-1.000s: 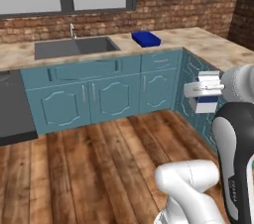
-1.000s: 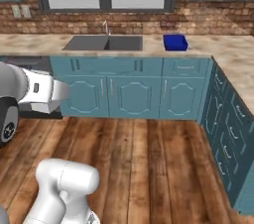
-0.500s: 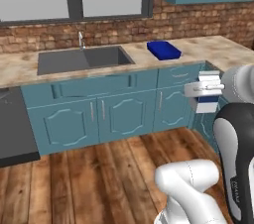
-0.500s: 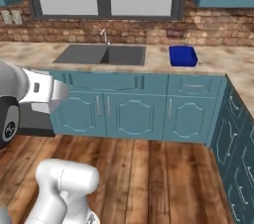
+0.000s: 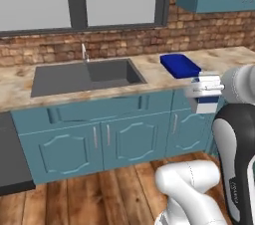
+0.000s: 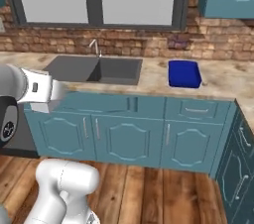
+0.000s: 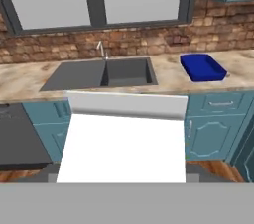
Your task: Take out the milk from the fridge and place it on the tray on the counter. Then take the sugar cube near the tray and place it in the tray.
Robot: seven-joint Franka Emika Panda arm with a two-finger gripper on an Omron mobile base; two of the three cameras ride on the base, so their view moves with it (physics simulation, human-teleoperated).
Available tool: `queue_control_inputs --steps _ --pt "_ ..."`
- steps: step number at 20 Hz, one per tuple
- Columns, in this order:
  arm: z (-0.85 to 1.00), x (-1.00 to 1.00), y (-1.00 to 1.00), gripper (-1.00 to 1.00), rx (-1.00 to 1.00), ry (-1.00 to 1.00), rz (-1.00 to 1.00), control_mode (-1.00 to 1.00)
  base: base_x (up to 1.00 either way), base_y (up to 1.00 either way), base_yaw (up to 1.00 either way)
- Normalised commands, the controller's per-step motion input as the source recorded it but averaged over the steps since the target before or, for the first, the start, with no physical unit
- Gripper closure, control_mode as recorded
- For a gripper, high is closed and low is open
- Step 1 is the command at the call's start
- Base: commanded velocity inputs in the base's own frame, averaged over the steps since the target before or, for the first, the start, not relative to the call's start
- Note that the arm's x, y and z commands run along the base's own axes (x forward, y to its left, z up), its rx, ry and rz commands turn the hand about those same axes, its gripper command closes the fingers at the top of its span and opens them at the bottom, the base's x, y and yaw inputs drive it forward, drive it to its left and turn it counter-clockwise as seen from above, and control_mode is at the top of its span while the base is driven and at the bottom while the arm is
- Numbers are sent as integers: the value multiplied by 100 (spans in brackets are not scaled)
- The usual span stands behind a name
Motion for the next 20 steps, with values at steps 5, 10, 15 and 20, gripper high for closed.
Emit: queue_control_inputs --steps 5,10,15,20 --pt "0 0 0 100 0 0 0 100 97 -64 14" --pt "0 0 0 100 0 0 0 100 89 -71 13" --pt "0 0 0 100 0 0 0 100 100 -36 7" --pt "0 0 0 100 0 0 0 100 83 -54 4"
